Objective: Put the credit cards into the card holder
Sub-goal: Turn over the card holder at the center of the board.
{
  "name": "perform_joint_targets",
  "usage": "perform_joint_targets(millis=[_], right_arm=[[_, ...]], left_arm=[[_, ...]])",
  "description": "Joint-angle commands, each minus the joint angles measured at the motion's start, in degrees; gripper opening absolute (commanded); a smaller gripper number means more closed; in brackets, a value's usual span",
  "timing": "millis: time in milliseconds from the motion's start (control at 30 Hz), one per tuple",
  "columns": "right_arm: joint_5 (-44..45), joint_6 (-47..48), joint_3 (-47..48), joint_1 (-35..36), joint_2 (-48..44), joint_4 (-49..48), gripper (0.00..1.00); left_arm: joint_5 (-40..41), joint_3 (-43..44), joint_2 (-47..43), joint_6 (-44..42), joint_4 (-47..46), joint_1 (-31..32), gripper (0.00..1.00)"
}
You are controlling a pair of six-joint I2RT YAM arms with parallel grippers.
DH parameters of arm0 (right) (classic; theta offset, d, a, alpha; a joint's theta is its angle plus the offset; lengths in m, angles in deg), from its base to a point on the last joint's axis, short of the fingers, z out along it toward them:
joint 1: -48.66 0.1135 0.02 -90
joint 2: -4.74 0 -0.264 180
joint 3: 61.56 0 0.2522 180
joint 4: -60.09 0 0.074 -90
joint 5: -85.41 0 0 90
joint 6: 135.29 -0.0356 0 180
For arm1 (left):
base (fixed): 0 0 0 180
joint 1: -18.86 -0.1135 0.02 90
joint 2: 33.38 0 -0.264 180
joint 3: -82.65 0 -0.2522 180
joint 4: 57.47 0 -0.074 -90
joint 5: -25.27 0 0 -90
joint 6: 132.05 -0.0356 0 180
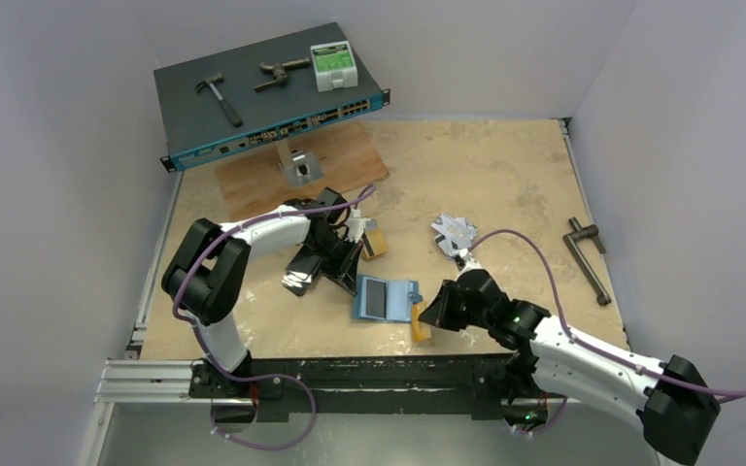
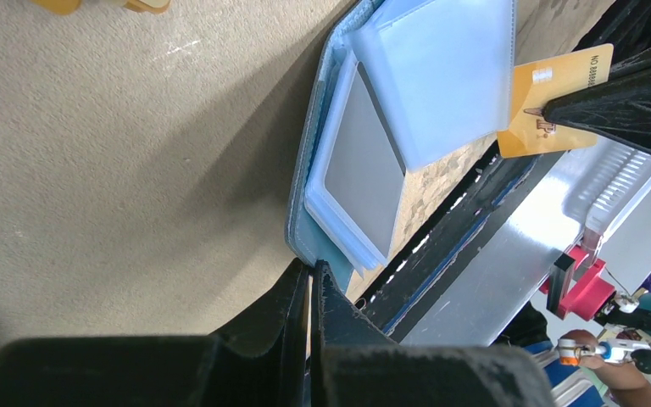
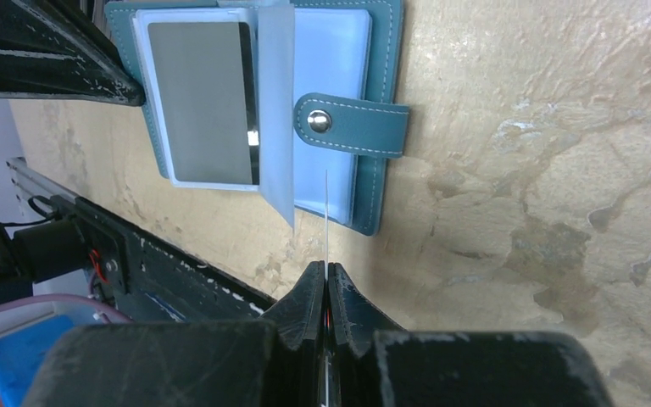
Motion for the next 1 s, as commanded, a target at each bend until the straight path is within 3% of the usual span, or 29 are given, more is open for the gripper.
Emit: perform_joint_targets(millis=[0, 133, 333, 700, 733, 967], right_arm=[[-1.06, 0.61, 1.05, 0.22, 1.5, -6.37, 0.0], [-2.07, 0.75, 0.59, 0.16, 4.03, -10.9, 0.0], [-3.73, 2.85, 3.27, 1.34, 11.75, -18.59, 0.0], [-5.98, 5.92, 8.14, 3.77, 21.67, -25.19, 0.0], [-6.08, 5.98, 8.16, 3.84, 21.88, -25.45, 0.0], [-6.16, 5.47, 6.98, 3.82, 25.42, -27.39, 0.0]], left_arm=[[-0.18, 1.49, -1.93, -0.67, -0.02, -0.09, 0.0], [-0.24, 1.58, -1.91, -0.51, -0.14, -0.11, 0.03], [-1.9, 1.25, -2.09, -0.04, -0.53, -0.07, 0.18], [-10.28, -0.73, -1.62, 2.19, -4.96, -2.04, 0.35], [-11.19, -0.98, -1.55, 2.27, -5.47, -2.3, 0.41], [-12.93, -1.09, -0.36, 3.35, -6.84, -2.54, 0.42]])
